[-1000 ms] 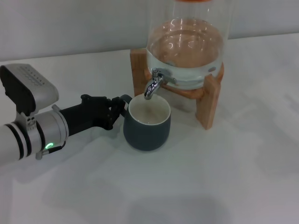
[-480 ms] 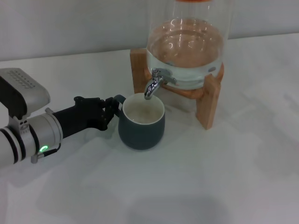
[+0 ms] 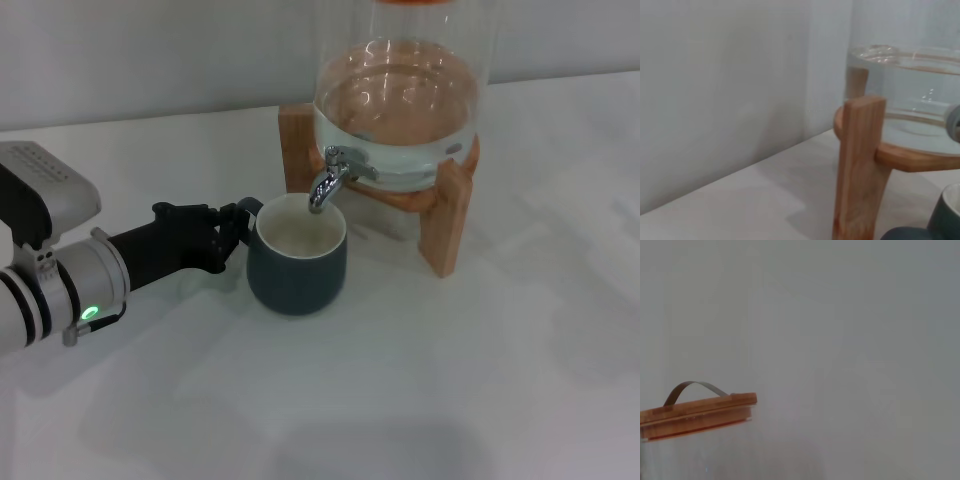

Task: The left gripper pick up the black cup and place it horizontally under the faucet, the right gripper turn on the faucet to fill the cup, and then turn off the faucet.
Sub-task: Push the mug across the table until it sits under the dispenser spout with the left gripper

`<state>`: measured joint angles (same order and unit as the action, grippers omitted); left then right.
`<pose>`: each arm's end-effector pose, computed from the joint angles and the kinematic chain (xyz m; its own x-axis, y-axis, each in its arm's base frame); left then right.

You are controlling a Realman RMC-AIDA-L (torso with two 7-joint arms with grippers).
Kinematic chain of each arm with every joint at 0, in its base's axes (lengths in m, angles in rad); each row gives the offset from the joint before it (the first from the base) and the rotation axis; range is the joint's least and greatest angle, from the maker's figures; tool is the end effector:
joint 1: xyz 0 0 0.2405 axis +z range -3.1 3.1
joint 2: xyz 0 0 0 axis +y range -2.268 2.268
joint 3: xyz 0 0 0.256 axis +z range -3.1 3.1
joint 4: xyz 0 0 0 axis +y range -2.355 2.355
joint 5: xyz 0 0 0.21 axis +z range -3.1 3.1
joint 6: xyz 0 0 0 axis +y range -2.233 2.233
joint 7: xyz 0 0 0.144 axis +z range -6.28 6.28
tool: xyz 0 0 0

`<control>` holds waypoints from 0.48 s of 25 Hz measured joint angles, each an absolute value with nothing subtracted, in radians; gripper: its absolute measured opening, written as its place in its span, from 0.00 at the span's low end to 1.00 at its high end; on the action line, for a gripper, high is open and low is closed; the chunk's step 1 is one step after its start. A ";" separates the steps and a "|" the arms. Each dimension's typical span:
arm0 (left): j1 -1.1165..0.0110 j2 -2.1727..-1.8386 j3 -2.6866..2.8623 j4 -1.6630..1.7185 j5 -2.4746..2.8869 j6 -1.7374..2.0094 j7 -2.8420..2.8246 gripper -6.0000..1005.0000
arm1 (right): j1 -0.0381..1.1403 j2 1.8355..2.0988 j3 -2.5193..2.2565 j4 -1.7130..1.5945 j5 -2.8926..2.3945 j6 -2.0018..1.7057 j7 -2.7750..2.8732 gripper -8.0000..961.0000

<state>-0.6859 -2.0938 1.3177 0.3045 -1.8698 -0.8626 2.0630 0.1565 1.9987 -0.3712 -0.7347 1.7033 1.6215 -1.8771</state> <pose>-0.2408 0.3833 -0.0885 0.8392 0.3028 0.4518 0.4944 -0.7709 -0.4016 0.3607 0.2465 0.1573 0.5655 0.0395 -0.8238 -0.7302 -0.4404 -0.5223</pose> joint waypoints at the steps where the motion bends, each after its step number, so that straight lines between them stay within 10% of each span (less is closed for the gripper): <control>1: -0.687 -2.094 1.318 0.305 -1.869 -0.856 2.058 0.15 | 0.156 1.999 -0.371 -0.735 1.703 1.621 -1.877 0.79; 12: -0.681 -2.094 1.319 0.304 -1.868 -0.832 2.065 0.19 | 0.156 1.999 -0.371 -0.735 1.704 1.621 -1.878 0.79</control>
